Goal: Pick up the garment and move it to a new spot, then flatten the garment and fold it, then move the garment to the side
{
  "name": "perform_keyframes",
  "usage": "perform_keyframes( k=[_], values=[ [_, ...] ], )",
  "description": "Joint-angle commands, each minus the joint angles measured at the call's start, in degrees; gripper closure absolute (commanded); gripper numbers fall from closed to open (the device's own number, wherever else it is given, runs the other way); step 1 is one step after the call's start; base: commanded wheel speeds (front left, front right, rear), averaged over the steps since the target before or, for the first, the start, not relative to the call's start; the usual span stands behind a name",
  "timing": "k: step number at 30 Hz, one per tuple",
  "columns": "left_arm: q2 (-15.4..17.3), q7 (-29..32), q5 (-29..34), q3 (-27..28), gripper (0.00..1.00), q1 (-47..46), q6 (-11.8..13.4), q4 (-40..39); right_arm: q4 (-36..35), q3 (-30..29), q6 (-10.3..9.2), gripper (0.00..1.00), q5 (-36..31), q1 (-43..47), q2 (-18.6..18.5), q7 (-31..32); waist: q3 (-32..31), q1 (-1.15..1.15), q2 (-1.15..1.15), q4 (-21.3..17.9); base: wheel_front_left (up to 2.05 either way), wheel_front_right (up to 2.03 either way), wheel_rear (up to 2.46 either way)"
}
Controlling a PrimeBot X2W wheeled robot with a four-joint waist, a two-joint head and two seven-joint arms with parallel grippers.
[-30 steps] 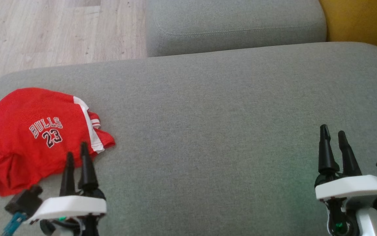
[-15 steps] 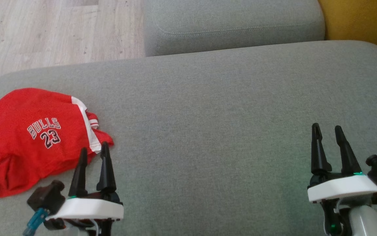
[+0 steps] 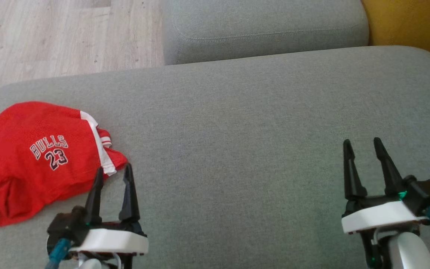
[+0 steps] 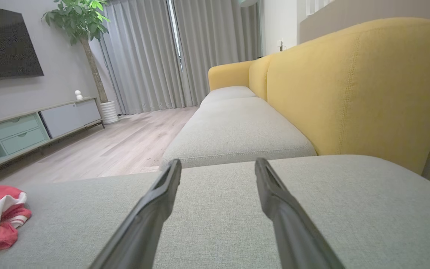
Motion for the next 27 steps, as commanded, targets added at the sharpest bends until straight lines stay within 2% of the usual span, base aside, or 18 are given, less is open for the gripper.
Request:
perform_keyframes(
  k=[1,10,13,18,21,24,27],
  values=[
    [0.33,-1.01,1.99,1.05,0.0,-1.94,0.23,-1.83,-2.43,1.53,-0.03,0.0,-2.25,-2.9,-0.44,-1.02,-0.03,0.0,0.0,-0.06,0.0,0.0,0.0],
    [0.41,-2.54,8.96,-0.33,0.0,-1.9,0.92,-1.48,-2.69,3.32,-0.04,0.0,-9.92,-3.05,-0.47,-2.54,-0.07,0.0,0.0,-0.27,0.0,0.0,0.0],
    [0.82,-3.22,13.67,-1.58,0.0,-2.14,1.9,-0.76,-3.3,4.02,-0.04,0.0,-13.23,-3.18,-0.48,-3.21,-0.02,0.0,0.0,-0.36,0.0,0.0,0.0],
    [0.86,-4.07,17.15,-2.53,0.0,-2.36,2.61,-0.91,-4.11,4.48,-0.04,0.0,-16.93,-3.24,-0.5,-4.06,0.05,0.0,0.0,-0.44,0.0,0.0,0.0],
    [0.71,-4.58,16.27,-1.92,0.0,-2.21,2.32,-1.69,-4.55,4.89,-0.04,0.0,-16.79,-3.11,-0.51,-4.57,0.04,0.0,0.0,-0.46,0.0,0.0,0.0],
    [0.53,-5.09,13.39,-0.72,0.0,-1.8,0.74,-2.41,-4.57,5.03,-0.04,0.0,-14.92,-2.88,-0.52,-5.07,-0.01,0.0,0.0,-0.44,0.0,0.0,0.0],
    [0.43,-5.11,8.74,0.96,0.0,-1.34,0.02,-2.35,-3.37,4.77,-0.04,0.0,-8.19,-2.35,-0.52,-5.08,-0.13,0.0,0.0,-0.42,0.0,0.0,0.0]
  ],
)
